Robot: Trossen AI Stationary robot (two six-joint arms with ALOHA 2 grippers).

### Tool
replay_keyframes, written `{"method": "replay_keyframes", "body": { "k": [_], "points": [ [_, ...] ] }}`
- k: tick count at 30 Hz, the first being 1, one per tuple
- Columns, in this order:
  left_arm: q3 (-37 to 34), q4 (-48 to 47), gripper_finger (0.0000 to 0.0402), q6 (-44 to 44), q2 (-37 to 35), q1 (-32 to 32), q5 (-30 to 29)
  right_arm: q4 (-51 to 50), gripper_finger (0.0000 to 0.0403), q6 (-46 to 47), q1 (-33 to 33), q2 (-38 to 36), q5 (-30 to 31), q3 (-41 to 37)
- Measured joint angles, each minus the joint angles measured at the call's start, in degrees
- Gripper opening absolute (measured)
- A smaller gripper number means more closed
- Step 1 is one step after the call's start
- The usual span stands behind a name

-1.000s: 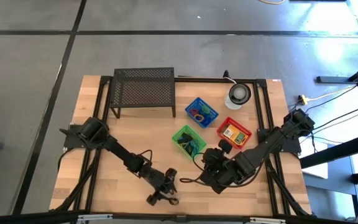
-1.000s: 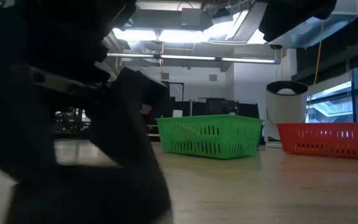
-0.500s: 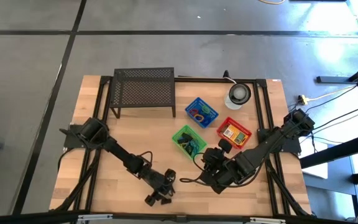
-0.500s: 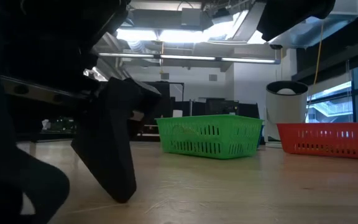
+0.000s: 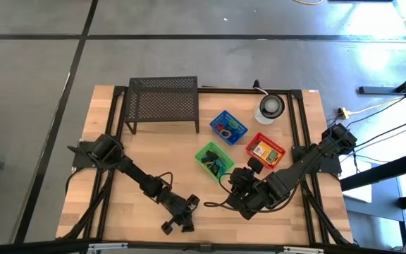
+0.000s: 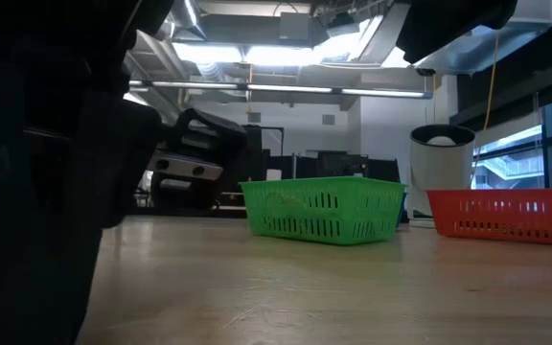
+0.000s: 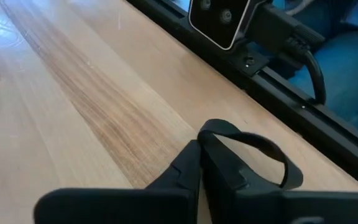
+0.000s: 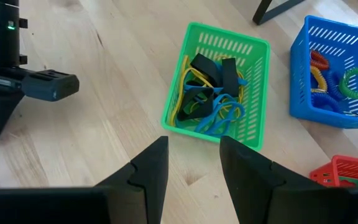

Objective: Pick & Place Office Desk Supplies
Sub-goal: Put the black rubber band into the green basket

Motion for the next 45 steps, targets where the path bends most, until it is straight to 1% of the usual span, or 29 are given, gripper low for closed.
{"method": "replay_keyframes", "body": {
  "k": [5,14,19,23,28,33,38,41,45],
  "points": [
    [0.0,0.0,0.0002,0.6,0.0,-0.1,0.0,0.0,0.0146,0.0,0.0,0.0,-0.2,0.0],
    [-0.1,0.6,0.0001,2.3,-0.4,-0.2,0.4,0.0,0.0146,0.0,0.0,0.0,-0.2,0.0],
    [-0.1,1.1,0.0002,5.1,-0.4,-0.2,-1.0,0.0,0.0146,0.0,0.0,0.0,-0.2,0.0],
    [-0.1,1.2,0.0001,8.1,-0.4,-0.1,-4.8,0.0,0.0146,0.0,0.0,0.0,-0.7,0.0],
    [-0.1,0.9,0.0002,11.1,-2.1,-0.1,-7.2,0.0,0.0146,0.0,0.0,0.0,-1.3,0.0],
    [-0.1,-4.1,0.0002,15.3,-8.0,-0.1,-11.3,0.0,0.0146,0.0,0.0,0.0,-1.3,0.0],
    [-0.1,-9.6,0.0001,16.4,-14.4,-0.1,-15.1,0.0,0.0146,0.0,0.1,0.0,-1.5,0.0],
    [-0.8,-10.4,0.0002,18.9,-17.9,-0.8,-19.7,0.0,0.0146,0.0,0.4,0.0,-1.5,0.0],
    [-2.0,-10.0,0.0001,22.3,-22.6,-2.5,-29.7,0.0,0.0146,1.0,1.2,0.0,-1.5,0.0]
  ]
}}
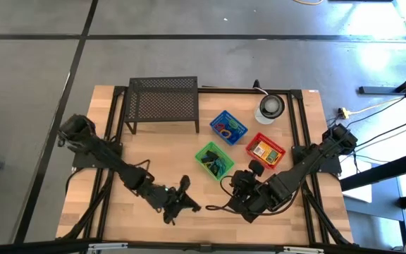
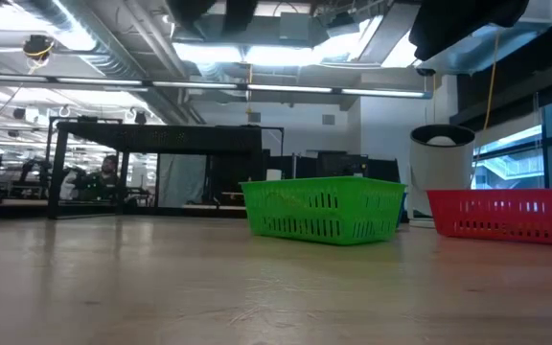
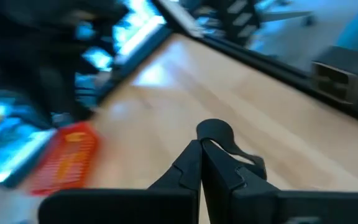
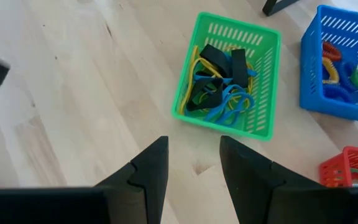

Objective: Pick & Place Office Desk Supplies
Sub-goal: Put the black rubber band into the green basket

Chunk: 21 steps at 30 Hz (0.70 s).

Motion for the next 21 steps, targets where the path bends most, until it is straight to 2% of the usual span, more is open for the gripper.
{"method": "replay_keyframes", "body": {
  "k": [6,10,18,21],
  "points": [
    [0.0,3.9,0.0003,5.7,-3.9,-3.0,-13.8,0.3,0.0146,1.9,1.6,0.0,3.5,0.0],
    [0.0,6.3,0.0003,3.9,-4.1,-3.8,-21.0,4.1,0.0146,1.7,2.6,0.0,7.4,0.0],
    [-0.1,8.1,0.0003,-1.4,-4.1,-2.3,-32.4,19.0,0.0146,-13.0,2.8,0.0,5.1,0.0],
    [-0.1,8.9,0.0003,-3.0,-4.1,0.1,-33.4,22.2,0.0146,-18.0,2.8,0.3,4.5,0.0]
  ]
}}
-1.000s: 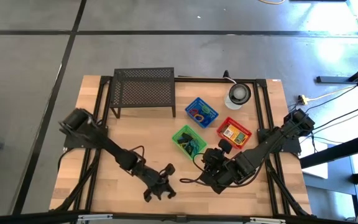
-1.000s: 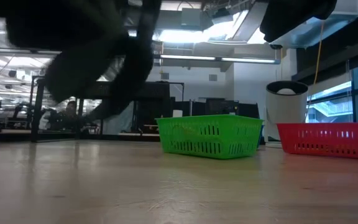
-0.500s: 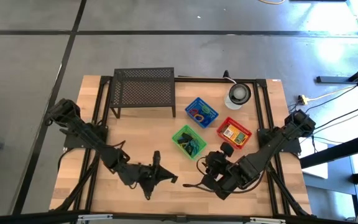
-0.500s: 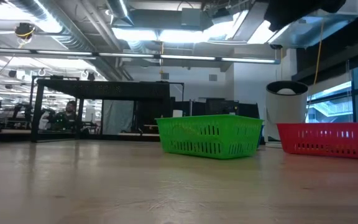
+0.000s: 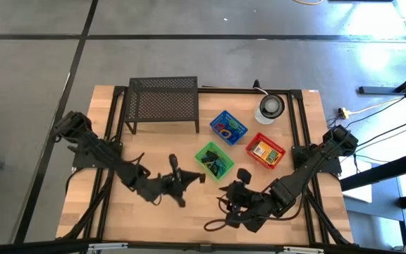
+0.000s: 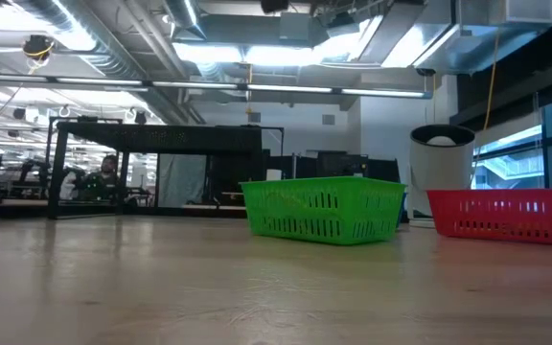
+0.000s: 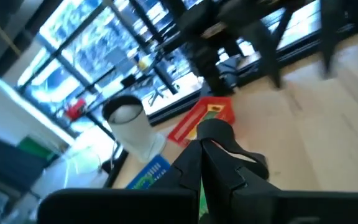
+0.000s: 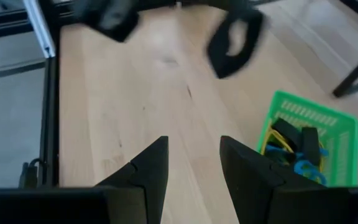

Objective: Pick & Place Office Desk Supplies
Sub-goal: Put the black rubber band into the green basket

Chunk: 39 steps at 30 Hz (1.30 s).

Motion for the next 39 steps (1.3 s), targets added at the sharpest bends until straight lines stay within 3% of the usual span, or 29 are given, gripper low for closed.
{"method": "replay_keyframes", "body": {
  "k": [7,18,25,34,39],
  "points": [
    [0.0,-0.6,0.0003,-9.8,1.7,8.0,4.6,1.1,0.0146,-2.4,0.0,0.0,-0.1,0.0],
    [0.0,-0.5,0.0003,-14.7,11.0,17.2,6.4,0.9,0.0146,-4.8,0.0,0.0,2.2,0.0],
    [0.0,-0.7,0.0003,-15.3,17.0,19.4,9.5,0.7,0.0146,-10.4,0.0,0.6,1.6,-0.1],
    [0.0,1.1,0.0006,-16.3,17.5,19.9,10.5,0.3,0.0146,-12.4,0.0,1.4,5.4,-0.1],
    [0.0,1.2,0.0034,-16.5,17.5,19.4,10.4,0.6,0.0146,-13.3,-0.1,2.2,6.1,-0.1]
  ]
}}
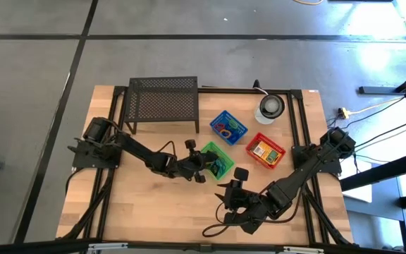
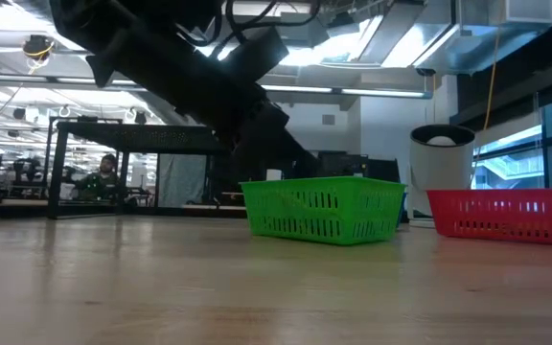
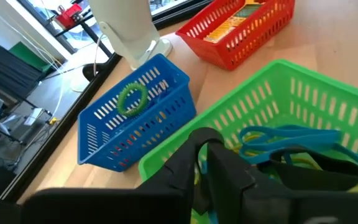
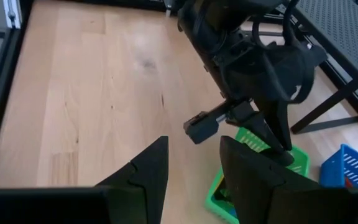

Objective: Pick & Place Office Desk Supplies
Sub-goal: Put the black rubber band into the green basket

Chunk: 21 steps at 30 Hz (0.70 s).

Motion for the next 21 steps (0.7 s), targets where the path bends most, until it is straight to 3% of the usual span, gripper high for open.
{"method": "replay_keyframes", "body": {
  "k": [10,17,21],
  "points": [
    [2.0,0.0,0.0117,0.3,0.0,-1.8,-2.9,0.0,0.0146,0.2,-0.1,0.2,0.0,0.0],
    [2.9,-0.1,0.0129,6.3,0.0,-4.4,-11.8,0.0,0.0146,0.2,-0.1,0.2,-0.2,0.0],
    [3.0,-0.4,0.0129,6.7,0.0,-5.0,-12.6,0.0,0.0146,-1.0,-0.1,0.2,-3.9,0.0]
  ]
}}
